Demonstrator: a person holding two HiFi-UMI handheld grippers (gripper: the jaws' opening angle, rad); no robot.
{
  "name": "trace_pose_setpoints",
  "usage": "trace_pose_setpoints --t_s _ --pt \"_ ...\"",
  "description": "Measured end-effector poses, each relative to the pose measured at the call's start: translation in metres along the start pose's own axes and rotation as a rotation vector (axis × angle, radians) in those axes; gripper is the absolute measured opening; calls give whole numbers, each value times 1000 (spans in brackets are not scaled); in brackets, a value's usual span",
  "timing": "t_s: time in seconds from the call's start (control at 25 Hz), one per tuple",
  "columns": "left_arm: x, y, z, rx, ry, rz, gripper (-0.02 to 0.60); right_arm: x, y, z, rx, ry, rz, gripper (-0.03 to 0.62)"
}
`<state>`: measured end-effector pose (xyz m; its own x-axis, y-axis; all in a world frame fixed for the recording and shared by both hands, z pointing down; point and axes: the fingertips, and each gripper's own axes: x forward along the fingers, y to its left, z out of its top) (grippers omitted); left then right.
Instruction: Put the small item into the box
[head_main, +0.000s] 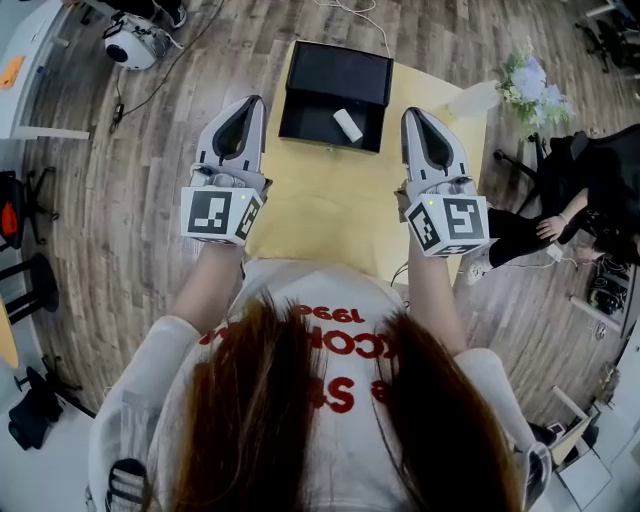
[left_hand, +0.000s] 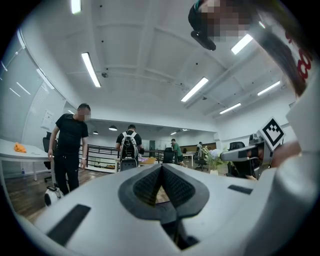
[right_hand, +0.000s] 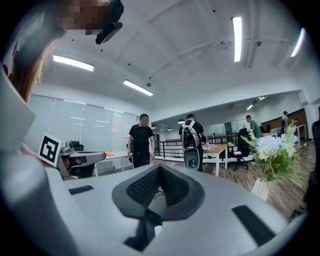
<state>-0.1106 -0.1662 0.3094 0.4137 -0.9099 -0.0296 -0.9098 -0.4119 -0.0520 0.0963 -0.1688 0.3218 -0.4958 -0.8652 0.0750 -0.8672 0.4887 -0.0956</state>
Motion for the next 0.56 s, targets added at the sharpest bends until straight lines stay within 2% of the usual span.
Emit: trace_pose_setpoints --t_s 0.56 --pt "-2 -3 2 -7 -2 -9 6 -7 3 9 -9 -22 -12 5"
